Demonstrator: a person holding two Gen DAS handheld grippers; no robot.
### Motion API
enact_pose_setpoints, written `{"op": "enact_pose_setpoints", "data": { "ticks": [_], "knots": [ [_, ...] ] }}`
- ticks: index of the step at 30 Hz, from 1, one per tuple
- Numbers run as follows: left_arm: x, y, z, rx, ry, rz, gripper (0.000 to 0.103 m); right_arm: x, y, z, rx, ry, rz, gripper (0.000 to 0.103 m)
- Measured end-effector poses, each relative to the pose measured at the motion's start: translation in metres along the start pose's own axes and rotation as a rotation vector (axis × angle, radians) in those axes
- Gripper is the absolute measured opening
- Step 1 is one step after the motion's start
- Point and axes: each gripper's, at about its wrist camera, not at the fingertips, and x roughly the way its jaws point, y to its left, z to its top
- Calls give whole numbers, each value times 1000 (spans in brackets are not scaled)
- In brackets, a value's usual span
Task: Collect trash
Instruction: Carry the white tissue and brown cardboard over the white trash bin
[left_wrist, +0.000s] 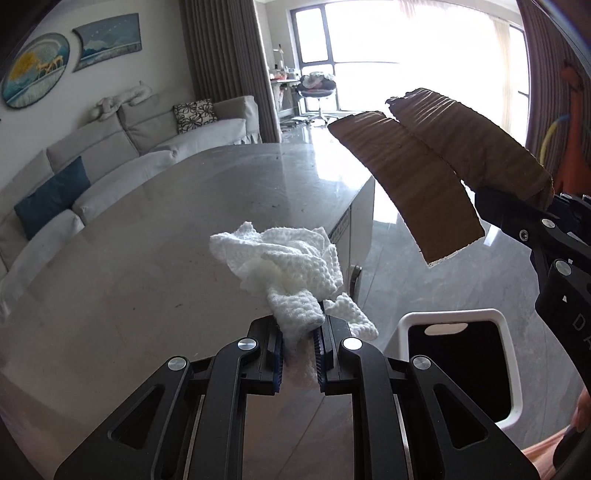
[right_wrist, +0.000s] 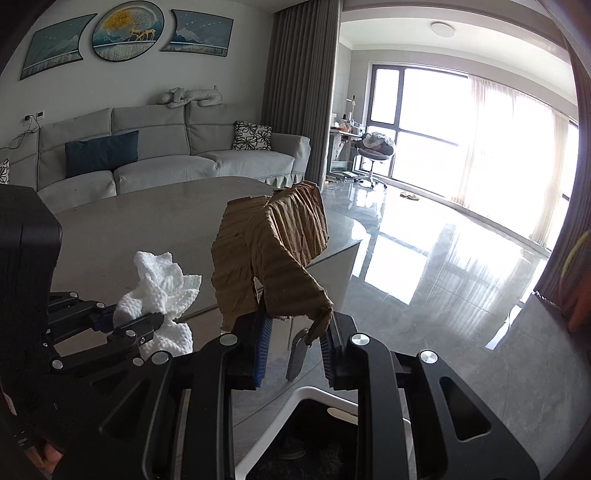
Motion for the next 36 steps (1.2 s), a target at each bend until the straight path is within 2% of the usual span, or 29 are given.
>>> {"op": "enact_pose_setpoints", "data": {
  "ticks": [8, 16, 24, 36],
  "knots": [
    [2, -72, -19, 122, 45, -134, 15, -12, -35, -27, 59, 51, -82, 25],
    [11, -111, -33, 182, 105, -279, 15, -11, -58, -40, 88, 78, -148, 25],
    [37, -119, -34, 185, 193, -359, 15, 0, -66, -45, 105, 123, -178, 25],
    [54, -150, -47, 277, 233, -409, 16, 6, -83, -61, 122, 178, -222, 25]
  ]
}}
